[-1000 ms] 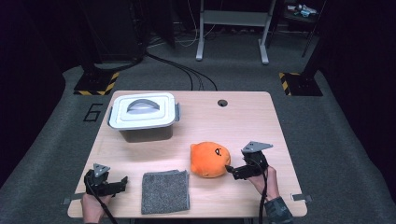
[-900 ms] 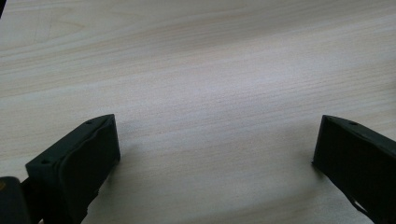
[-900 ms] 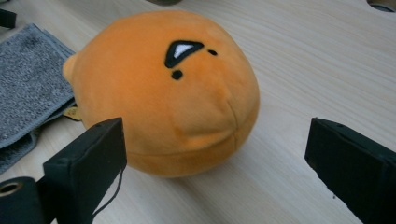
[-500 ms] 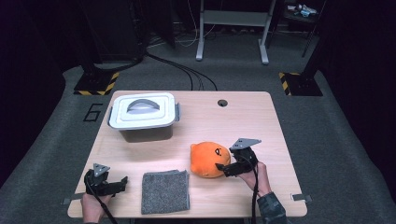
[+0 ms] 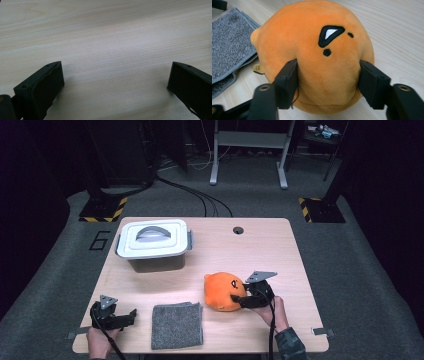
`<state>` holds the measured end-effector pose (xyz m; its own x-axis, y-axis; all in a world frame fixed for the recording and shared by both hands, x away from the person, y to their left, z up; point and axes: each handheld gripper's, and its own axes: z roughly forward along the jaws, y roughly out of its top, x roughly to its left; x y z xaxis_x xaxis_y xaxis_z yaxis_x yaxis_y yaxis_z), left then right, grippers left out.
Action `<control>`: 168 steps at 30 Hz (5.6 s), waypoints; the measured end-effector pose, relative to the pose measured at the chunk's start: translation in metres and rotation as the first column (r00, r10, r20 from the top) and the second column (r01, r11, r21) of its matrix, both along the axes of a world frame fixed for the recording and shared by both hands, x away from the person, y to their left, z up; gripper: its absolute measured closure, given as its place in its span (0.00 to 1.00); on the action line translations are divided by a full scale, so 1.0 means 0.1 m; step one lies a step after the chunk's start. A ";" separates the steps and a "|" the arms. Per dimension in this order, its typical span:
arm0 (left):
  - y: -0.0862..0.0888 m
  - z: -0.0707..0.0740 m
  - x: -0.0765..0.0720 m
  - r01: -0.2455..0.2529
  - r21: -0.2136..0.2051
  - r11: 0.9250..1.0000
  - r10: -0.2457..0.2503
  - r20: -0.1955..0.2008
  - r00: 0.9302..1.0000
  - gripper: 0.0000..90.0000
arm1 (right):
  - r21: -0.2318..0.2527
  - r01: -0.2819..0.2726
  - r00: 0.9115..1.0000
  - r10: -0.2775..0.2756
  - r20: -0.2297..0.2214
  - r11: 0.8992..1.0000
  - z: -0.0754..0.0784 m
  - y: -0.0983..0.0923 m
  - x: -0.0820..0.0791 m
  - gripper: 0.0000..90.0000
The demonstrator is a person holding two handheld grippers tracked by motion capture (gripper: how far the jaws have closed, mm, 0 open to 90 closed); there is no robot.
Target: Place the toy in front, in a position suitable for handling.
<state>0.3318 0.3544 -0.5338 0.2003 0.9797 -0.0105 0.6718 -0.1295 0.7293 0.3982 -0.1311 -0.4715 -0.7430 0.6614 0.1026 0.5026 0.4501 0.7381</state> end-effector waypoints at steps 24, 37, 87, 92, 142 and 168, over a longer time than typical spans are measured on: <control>0.00 0.00 0.00 0.002 -0.001 1.000 -0.002 -0.007 1.000 0.00 | 0.099 0.048 0.994 -0.057 0.096 0.994 0.09 -0.01 -0.03 0.69; 0.00 0.00 0.00 0.000 -0.001 1.000 0.000 0.000 1.000 0.00 | 0.121 0.076 0.986 -0.092 0.141 0.990 0.24 -0.03 0.10 0.69; 0.00 0.00 0.00 0.000 0.001 1.000 0.000 -0.003 1.000 0.00 | 0.124 0.125 0.972 -0.147 0.183 0.984 0.12 0.26 0.81 0.66; 0.00 0.00 0.00 -0.001 0.001 1.000 0.001 -0.002 1.000 0.00 | 0.136 0.137 0.972 -0.160 0.174 0.981 0.10 0.29 0.86 0.66; 0.00 0.00 0.00 -0.002 0.001 1.000 0.002 -0.002 1.000 0.00 | 0.045 0.244 0.968 -0.246 0.043 0.969 -0.12 -0.51 0.23 0.00; 0.00 0.02 -0.01 0.027 0.021 0.999 -0.026 -0.009 1.000 0.00 | -0.072 0.292 0.956 -0.291 0.031 0.954 -0.56 -0.59 0.04 0.00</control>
